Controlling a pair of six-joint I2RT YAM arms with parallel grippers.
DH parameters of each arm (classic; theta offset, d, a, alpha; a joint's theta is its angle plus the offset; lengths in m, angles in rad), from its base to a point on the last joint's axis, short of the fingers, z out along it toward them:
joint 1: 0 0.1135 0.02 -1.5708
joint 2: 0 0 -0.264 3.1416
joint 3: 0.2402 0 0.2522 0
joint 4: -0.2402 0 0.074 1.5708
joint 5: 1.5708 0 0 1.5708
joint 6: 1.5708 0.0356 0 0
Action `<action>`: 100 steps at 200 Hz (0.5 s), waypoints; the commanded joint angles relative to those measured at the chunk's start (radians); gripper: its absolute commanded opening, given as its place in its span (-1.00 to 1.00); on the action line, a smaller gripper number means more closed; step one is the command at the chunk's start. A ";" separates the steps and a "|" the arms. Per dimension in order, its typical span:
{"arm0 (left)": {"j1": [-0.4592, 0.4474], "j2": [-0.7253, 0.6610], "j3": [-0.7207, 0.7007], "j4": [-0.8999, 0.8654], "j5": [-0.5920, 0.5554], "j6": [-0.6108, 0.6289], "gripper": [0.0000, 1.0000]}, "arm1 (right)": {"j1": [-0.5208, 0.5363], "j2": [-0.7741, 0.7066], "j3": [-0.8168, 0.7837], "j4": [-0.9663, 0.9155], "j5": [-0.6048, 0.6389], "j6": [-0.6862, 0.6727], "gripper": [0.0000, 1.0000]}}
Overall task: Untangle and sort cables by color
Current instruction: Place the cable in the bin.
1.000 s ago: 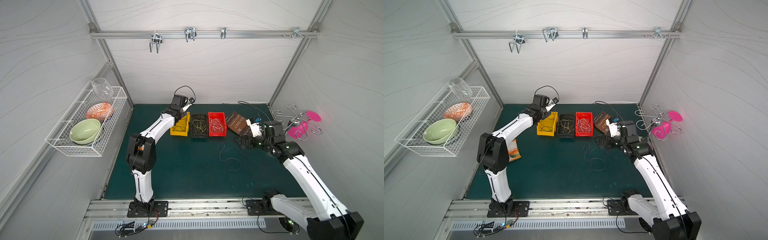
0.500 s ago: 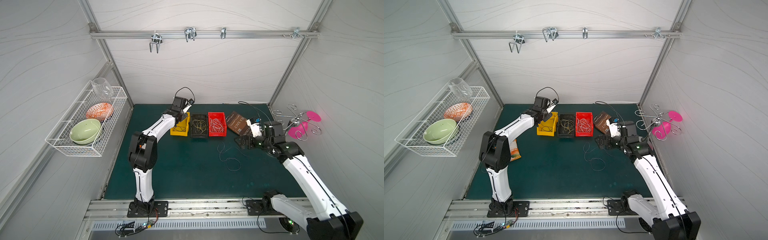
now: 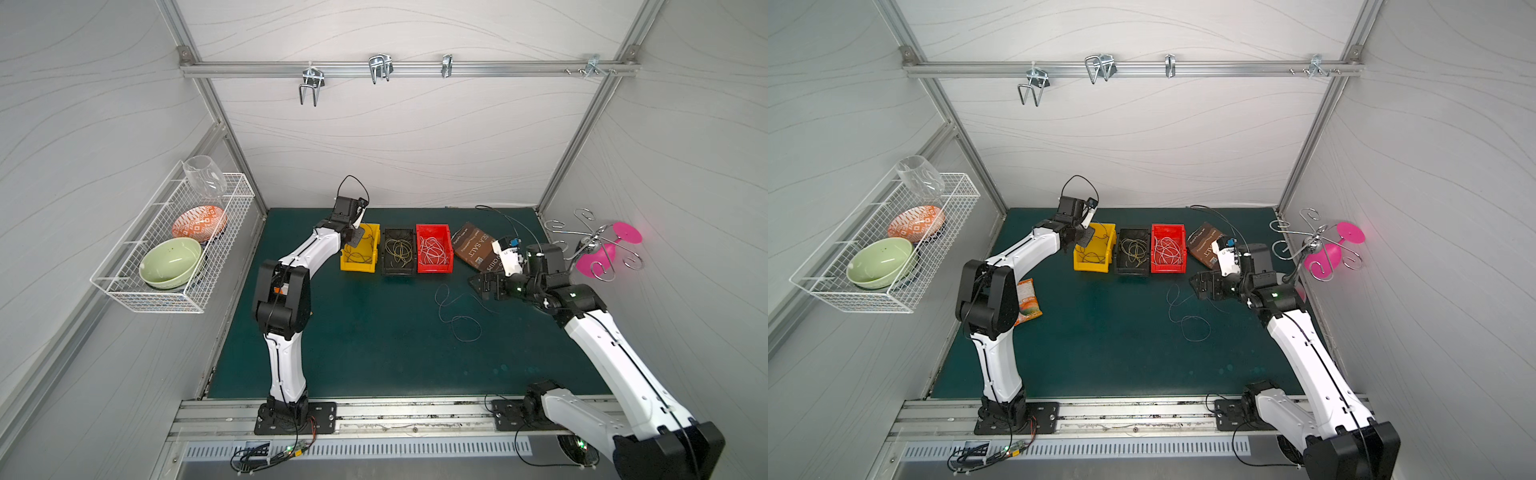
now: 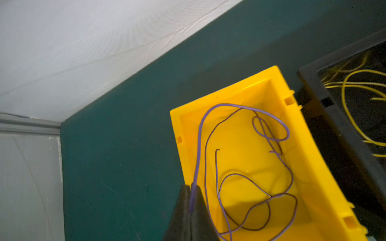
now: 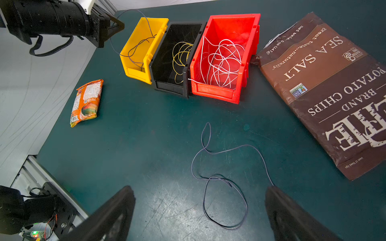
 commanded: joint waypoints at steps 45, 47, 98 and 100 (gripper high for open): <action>-0.001 0.095 0.136 -0.135 -0.011 -0.154 -1.00 | -0.005 -0.002 -0.009 0.019 -0.013 0.013 0.98; -0.001 0.099 0.142 -0.140 -0.012 -0.157 -1.00 | -0.005 -0.001 -0.009 0.020 -0.014 0.012 0.98; -0.011 0.173 0.224 -0.206 -0.007 -0.218 -1.00 | -0.008 -0.009 -0.008 0.013 -0.013 0.015 0.99; -0.013 0.175 0.226 -0.207 -0.008 -0.218 -1.00 | -0.007 -0.012 -0.007 0.013 -0.013 0.015 0.98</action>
